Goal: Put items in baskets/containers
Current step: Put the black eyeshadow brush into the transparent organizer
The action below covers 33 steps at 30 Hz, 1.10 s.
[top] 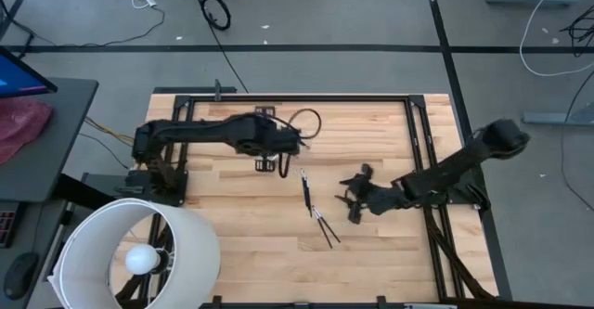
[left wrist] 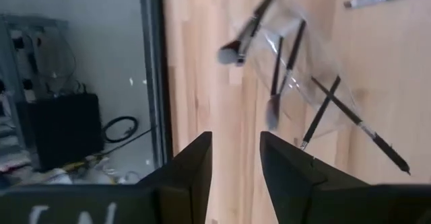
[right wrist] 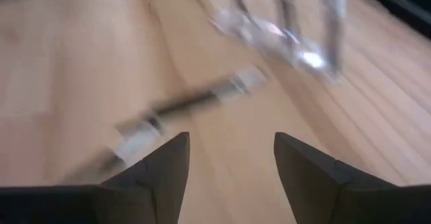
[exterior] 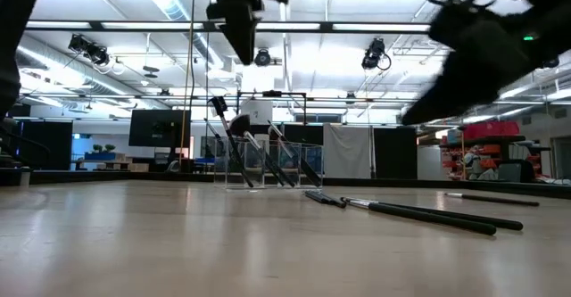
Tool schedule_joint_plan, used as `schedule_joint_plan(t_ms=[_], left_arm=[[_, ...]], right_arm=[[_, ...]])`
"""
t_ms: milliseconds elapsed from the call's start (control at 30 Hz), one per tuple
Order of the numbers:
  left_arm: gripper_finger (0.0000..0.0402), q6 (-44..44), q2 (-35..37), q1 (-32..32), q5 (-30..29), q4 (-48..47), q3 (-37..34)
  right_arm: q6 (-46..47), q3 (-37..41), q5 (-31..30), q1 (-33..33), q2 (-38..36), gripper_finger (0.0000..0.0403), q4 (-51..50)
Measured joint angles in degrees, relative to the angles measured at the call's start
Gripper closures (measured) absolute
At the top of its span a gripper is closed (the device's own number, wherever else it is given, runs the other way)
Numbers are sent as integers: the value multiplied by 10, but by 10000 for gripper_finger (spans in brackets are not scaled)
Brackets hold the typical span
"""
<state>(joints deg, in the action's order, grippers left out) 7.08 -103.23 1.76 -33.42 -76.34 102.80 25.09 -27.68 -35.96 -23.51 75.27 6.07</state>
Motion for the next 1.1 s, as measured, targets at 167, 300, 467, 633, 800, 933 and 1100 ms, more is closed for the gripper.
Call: schedule_joint_plan(t_ms=[167,300,467,633,800,933,1100], left_arm=[[273,-19,33,3,0,18,0],[273,-19,36,3,0,33,0],[273,-17,31,3,16,44,0],[273,-16,31,3,28,53,0],[273,-15,31,2,29,59,0],[273,-19,31,1,33,70,0],[273,-20,31,-7,58,70,0]], right_arm=[[302,0,-30,-15,-112,183,-352],[457,31,-46,-15,-124,183,-471],[455,119,-42,-15,-98,183,-298],[470,187,-83,-13,-53,184,-185],[425,226,-125,-13,-12,202,-71],[374,227,-131,-7,10,249,-35],[376,227,-139,-1,44,345,-22]])
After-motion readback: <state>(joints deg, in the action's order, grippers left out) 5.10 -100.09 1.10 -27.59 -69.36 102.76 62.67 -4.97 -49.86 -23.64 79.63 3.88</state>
